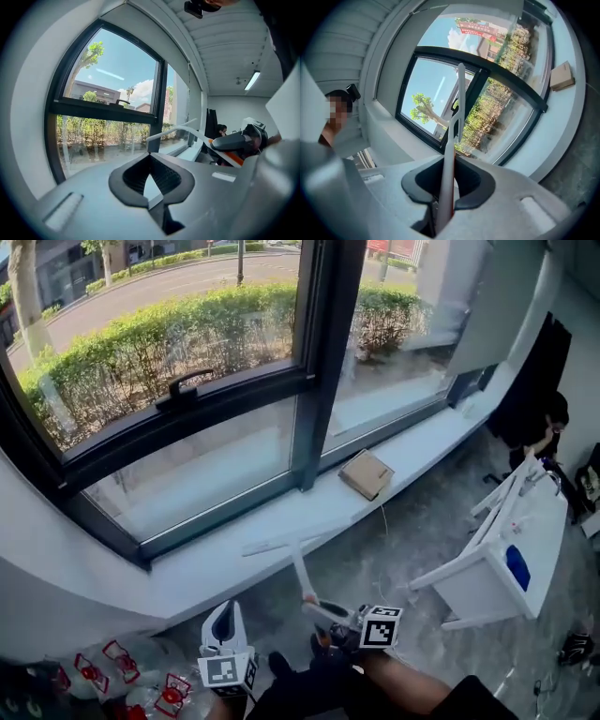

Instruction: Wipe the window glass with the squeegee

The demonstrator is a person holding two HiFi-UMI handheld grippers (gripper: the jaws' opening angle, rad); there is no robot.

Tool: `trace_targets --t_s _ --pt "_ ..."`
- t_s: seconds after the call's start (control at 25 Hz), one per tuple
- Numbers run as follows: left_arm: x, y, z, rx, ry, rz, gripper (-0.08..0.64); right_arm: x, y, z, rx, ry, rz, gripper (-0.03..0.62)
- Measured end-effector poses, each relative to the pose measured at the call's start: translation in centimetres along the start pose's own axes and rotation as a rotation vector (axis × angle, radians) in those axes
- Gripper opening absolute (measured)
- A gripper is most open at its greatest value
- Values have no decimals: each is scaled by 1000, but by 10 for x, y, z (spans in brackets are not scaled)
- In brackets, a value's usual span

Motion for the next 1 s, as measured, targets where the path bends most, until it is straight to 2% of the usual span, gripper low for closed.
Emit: trace_targets --t_s 0.16,0.28,0.44,0.68,0.84,1.0 --pt "37 -10 7 -3 -57 -12 15 9 -10 35 21 -50 -5 49" --pt "63 -28 24 -27 -63 -16 14 14 -29 67 5 -79 -15 49" --pt "94 -41 37 -50 -27 -34 14 15 -37 110 -14 -84 1 49" --pt "161 -69 72 -103 14 -34 15 7 -46 172 -30 -13 6 49" --pt "192 -88 108 -109 90 -12 14 6 -60 203 -72 27 -12 49" --pt "215 -113 141 -128 169 27 14 13 -75 239 -119 24 -24 49"
Point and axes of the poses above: the fingertips, and each gripper's own axes: z backward along the fingers, x to its right, y out of its top, the point moved 4 cm from there along z, backward along the fingers, and after that the axes turned 1 degree about x, right-handed, at the moved point
